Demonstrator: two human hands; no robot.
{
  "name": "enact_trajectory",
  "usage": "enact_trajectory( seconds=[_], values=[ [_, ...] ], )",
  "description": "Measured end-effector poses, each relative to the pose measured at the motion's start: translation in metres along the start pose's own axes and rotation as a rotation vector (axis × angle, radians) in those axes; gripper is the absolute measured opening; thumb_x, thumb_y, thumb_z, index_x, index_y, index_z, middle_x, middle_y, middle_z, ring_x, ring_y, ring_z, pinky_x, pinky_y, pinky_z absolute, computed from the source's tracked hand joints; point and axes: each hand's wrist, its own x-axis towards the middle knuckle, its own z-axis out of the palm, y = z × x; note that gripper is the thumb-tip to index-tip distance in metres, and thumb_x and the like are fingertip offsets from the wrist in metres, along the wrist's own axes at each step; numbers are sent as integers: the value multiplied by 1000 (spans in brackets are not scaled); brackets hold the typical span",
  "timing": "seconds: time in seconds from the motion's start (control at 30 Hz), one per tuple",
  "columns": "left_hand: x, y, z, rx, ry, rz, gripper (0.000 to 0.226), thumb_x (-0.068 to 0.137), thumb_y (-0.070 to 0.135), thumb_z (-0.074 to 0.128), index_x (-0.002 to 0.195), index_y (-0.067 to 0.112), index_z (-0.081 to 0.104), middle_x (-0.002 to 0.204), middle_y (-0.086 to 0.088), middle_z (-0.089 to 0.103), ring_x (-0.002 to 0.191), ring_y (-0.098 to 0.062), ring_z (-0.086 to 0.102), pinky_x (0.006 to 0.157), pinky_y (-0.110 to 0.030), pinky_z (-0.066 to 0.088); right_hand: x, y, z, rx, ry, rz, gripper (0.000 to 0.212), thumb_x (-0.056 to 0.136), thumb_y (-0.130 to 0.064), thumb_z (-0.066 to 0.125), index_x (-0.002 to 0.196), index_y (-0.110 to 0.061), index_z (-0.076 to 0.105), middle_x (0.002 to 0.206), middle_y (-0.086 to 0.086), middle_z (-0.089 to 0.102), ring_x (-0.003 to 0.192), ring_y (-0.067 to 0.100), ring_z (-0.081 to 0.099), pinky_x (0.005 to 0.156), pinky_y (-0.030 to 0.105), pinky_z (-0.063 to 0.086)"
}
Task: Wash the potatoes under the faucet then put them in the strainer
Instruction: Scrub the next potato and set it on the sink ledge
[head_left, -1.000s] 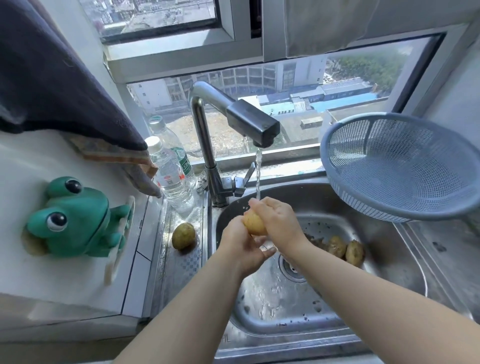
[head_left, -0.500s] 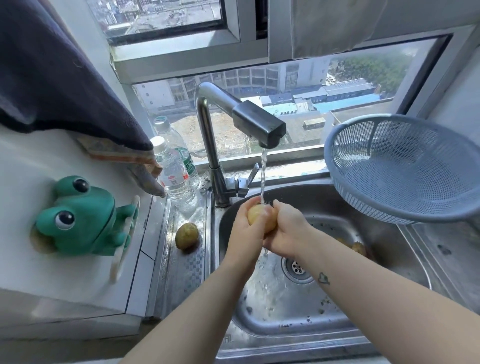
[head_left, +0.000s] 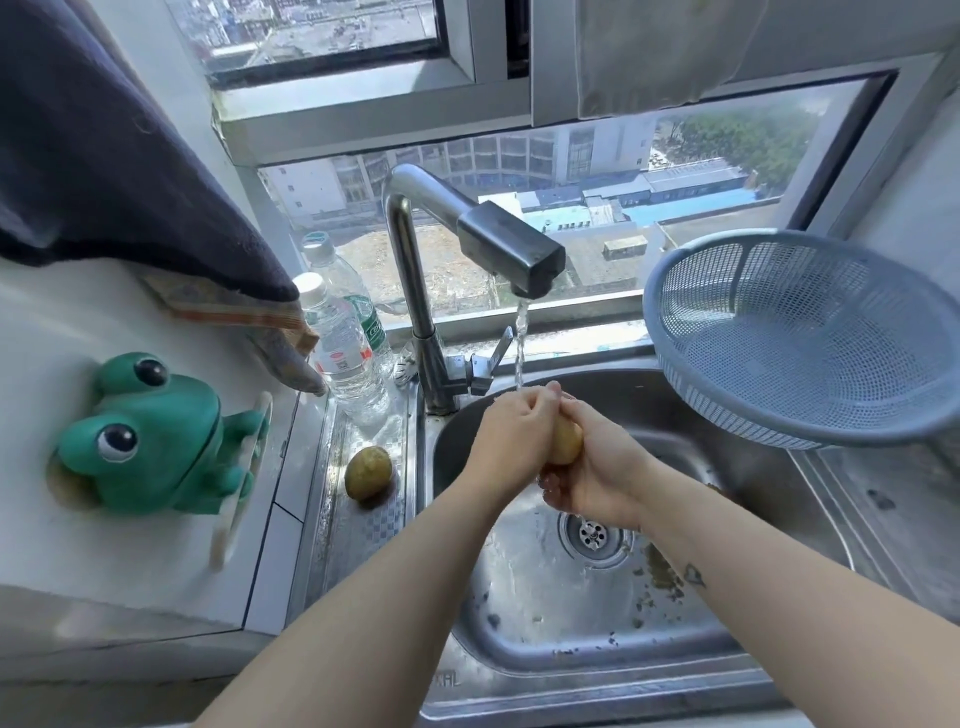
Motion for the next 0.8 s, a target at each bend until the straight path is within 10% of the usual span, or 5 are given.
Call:
enact_trajectory(
  seconds=[0.13,0.3,0.6,0.8],
  values=[
    [-1,-15,-5,-312,-5,-103,19,88,39,57,95,29,71,99,-2,71,93,-18,65,88,-38,51,4,-2,2,3,-29,8,56,96,-58,26,88,-11,55,61,7,47,51,16,46,50,25,38],
    [-9,-28,-16,-655,40,-317,15,95,29,54,96,20,65,84,-6,68,72,-20,64,63,-28,53,3,-10,4,31,-150,111,78,95,-61,20,125,4,51,123,25,59,109,36,58,97,41,45],
    [-1,-29,-35,-996,155,-705,45,95,51,45,107,10,56,64,-15,64,46,-23,64,42,-27,52,0,-23,16,-39,-206,155,82,96,-60,18,127,11,48,128,32,53,120,40,53,104,46,40],
    [9,-28,-42,-1104,327,-754,54,94,45,51,131,5,50,94,-17,60,74,-25,61,56,-38,51,-8,-33,13,-58,-166,91,66,98,-54,20,119,1,49,131,26,52,125,36,48,112,47,31]
  ],
)
